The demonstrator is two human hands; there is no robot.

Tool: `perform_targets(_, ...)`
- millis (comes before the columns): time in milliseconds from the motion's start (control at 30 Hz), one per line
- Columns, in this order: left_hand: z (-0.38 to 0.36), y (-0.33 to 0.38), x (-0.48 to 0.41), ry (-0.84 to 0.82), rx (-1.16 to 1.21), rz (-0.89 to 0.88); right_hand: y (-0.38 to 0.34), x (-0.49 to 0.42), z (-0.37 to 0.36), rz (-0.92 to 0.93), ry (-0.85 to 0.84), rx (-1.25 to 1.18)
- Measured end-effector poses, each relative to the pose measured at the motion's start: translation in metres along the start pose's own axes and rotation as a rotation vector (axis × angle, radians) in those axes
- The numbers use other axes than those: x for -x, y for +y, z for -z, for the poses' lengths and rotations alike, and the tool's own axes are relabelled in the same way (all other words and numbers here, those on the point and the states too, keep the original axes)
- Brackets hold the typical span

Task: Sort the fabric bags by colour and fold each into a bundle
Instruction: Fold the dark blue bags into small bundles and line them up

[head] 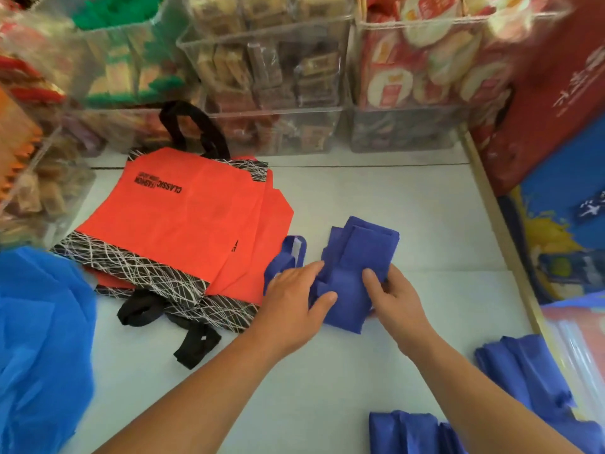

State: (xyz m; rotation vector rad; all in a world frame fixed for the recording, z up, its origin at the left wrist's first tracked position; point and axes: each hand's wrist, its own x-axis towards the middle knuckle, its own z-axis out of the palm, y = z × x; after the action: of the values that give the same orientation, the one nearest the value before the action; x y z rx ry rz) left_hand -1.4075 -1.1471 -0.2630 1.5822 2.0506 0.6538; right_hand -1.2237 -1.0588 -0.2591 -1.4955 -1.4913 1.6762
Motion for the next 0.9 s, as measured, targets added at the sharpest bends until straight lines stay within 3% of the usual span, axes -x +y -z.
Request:
perform_targets(100, -0.024, -0.01, -0.009, 0.038, -0.102, -0.038, -0.003, -0.024, 0.003, -0.006, 0.081, -0.025)
perform_targets(200, -0.038, -0.021, -0.007, 0.149, -0.172, -0.062, -0.019, -0.054, 0.001, -0.038, 0.025, 0.087)
perform_targets(367, -0.031, -0.027, -0.002, 0.149, -0.376, 0.025, -0.023, -0.099, 0.0, 0.041, -0.034, 0.75)
perform_targets(467, -0.031, -0.03, -0.001, 0.108, -0.399, 0.048, -0.016, -0.118, -0.005, 0.302, -0.007, 1.007)
perform_targets(600, -0.031, -0.031, 0.0, 0.118, -0.436, 0.056, 0.004, -0.141, -0.015, 0.727, 0.047, 1.042)
perform_targets(667, -0.025, -0.025, -0.002, 0.126, -0.523, 0.029, 0.011, -0.148, -0.021, 0.762, 0.076, 1.02)
perform_targets(767, -0.024, -0.016, -0.002, 0.134, -0.599, -0.165, 0.012, -0.154, -0.03, 0.76, 0.161, 0.954)
perform_targets(900, -0.028, -0.029, -0.006, -0.027, -0.464, -0.305, 0.012, -0.16, -0.036, 0.733, 0.204, 0.892)
